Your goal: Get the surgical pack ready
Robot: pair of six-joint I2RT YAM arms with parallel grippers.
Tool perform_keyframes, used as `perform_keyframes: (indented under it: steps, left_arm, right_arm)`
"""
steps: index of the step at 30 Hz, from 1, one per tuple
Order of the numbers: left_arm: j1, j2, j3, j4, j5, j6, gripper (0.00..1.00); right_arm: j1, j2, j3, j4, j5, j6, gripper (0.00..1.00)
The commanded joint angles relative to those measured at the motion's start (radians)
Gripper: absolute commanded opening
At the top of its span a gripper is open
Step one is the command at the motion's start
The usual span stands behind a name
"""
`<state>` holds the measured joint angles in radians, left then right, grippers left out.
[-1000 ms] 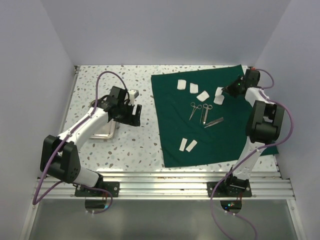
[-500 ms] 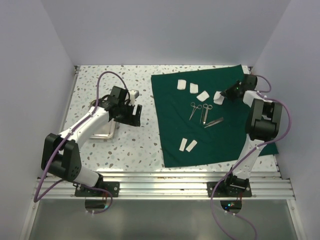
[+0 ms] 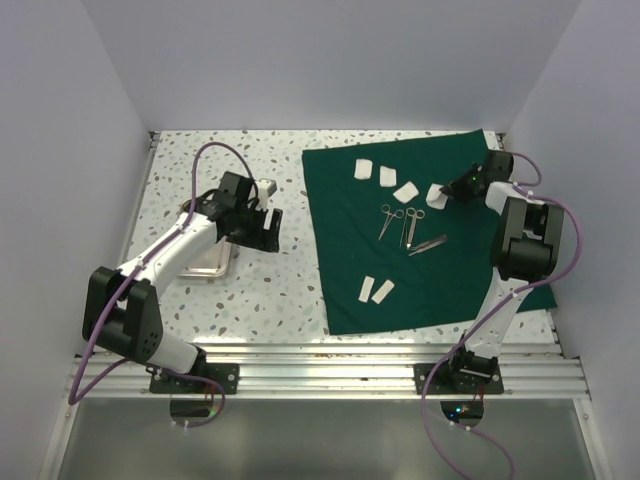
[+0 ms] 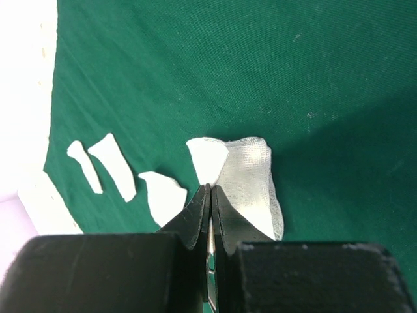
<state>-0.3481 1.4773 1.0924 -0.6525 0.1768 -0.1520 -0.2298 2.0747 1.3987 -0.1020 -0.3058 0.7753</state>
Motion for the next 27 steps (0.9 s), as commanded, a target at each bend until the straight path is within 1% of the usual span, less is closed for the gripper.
perform_keyframes:
  steps: [1,14,27]
  left_arm:
    - [0.009,0.003,0.027,0.013,0.009,0.029,0.82]
    - [0.021,-0.002,0.015,0.017,0.018,0.028,0.82]
    - [0.021,-0.002,0.014,0.02,0.023,0.026,0.82]
  right_arm:
    - [-0.003,-0.019,-0.004,-0.01,0.013,-0.013,0.0]
    - [-0.023,-0.024,-0.009,-0.036,0.03,-0.042,0.0]
    - [-0.029,0.013,0.017,-0.067,0.001,-0.071,0.0]
